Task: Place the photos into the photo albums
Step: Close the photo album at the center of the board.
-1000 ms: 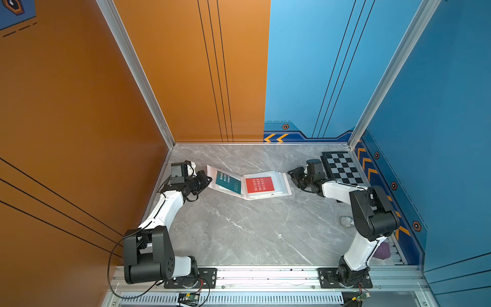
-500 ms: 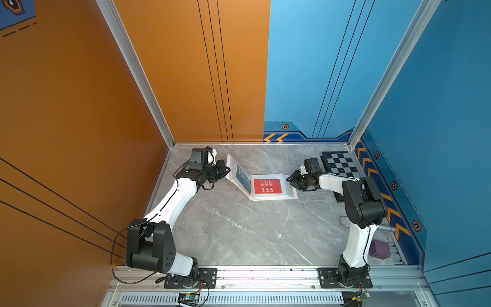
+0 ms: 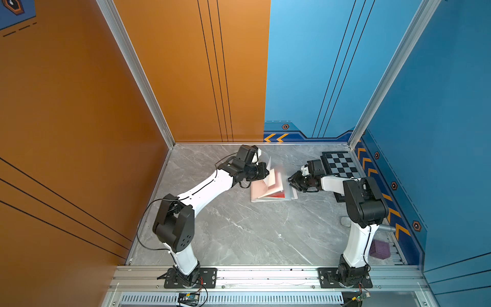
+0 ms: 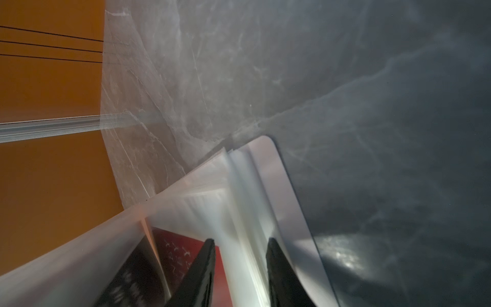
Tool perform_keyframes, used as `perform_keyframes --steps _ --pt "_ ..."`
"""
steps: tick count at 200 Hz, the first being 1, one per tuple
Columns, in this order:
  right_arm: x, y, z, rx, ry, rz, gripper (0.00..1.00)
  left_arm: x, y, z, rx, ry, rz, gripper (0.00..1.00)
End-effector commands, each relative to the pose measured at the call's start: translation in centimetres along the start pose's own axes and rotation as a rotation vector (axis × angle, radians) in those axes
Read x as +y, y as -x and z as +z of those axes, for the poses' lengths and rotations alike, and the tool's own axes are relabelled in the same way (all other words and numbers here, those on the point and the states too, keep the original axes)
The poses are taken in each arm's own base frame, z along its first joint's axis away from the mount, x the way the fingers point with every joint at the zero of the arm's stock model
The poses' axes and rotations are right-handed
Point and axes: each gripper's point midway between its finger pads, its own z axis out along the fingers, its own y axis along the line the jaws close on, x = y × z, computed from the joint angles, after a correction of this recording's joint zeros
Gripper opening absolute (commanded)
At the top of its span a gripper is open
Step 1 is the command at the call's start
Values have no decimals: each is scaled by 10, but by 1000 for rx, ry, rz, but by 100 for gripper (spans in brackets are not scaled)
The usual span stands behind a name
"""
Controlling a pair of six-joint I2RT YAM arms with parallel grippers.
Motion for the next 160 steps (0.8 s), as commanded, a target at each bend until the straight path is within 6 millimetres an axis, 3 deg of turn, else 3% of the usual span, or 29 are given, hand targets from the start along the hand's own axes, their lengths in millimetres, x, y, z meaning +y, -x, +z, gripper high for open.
perform_keyframes --steps 1,30,66,72,118,137,160 --pt "-29 -16 -5 52 -63 95 36 2 -28 33 94 52 7 22" --pt "-39 8 -28 -4 -62 120 36 -12 -39 57 142 25 29 42" --pt "-49 33 -58 -72 -85 127 36 -35 -34 52 129 -22 61 59" --pt "-50 36 -62 -80 -85 129 36 -39 -32 50 126 -34 66 65" --pt "-46 57 -89 -130 -95 105 37 -81 -20 35 109 -139 103 72" --pt "-36 59 -106 -156 -140 30 38 -75 -11 22 46 -92 141 71" --pt "-25 55 -128 -199 -240 -117 40 -38 4 2 -36 19 145 72"
